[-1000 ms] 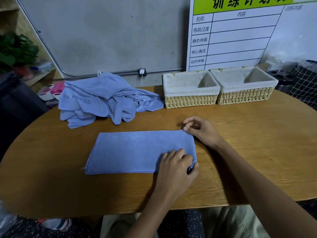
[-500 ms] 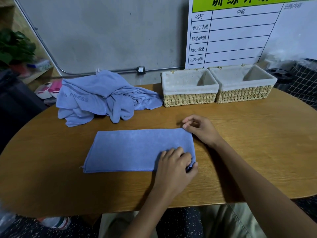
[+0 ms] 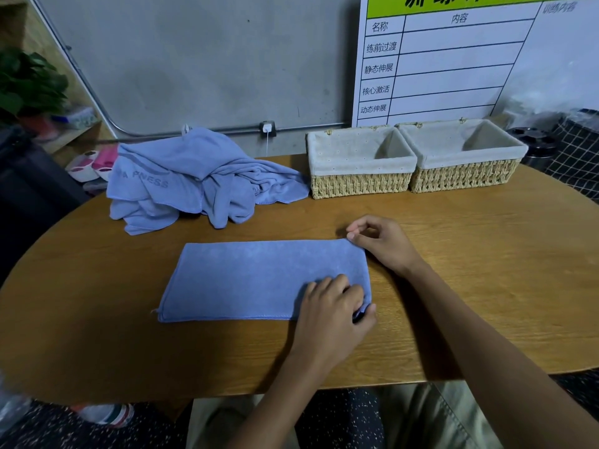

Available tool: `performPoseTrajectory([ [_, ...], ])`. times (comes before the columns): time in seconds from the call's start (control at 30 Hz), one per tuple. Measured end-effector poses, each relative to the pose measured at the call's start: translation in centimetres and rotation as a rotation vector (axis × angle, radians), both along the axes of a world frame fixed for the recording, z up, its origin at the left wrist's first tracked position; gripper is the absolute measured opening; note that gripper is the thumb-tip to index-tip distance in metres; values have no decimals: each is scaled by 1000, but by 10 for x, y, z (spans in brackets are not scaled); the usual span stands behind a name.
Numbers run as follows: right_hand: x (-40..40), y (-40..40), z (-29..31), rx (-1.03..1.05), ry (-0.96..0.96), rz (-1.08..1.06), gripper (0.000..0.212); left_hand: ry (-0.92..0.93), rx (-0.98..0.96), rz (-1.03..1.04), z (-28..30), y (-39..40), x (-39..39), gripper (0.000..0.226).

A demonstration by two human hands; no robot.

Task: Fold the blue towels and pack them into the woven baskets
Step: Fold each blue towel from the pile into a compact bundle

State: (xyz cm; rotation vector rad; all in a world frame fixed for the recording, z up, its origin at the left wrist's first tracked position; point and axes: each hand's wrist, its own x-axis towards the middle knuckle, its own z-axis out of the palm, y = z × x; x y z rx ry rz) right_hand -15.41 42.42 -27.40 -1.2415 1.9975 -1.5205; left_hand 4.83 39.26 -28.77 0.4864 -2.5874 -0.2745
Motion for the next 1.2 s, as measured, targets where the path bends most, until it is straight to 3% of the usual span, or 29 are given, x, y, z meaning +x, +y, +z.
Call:
performPoseTrajectory([
  [0.87, 1, 1, 1, 12, 28, -10, 3, -25, 20, -7, 1, 0, 0, 29],
  [1.2, 2, 0, 4, -8, -52, 14, 13, 10, 18, -18, -1, -1, -1, 29],
])
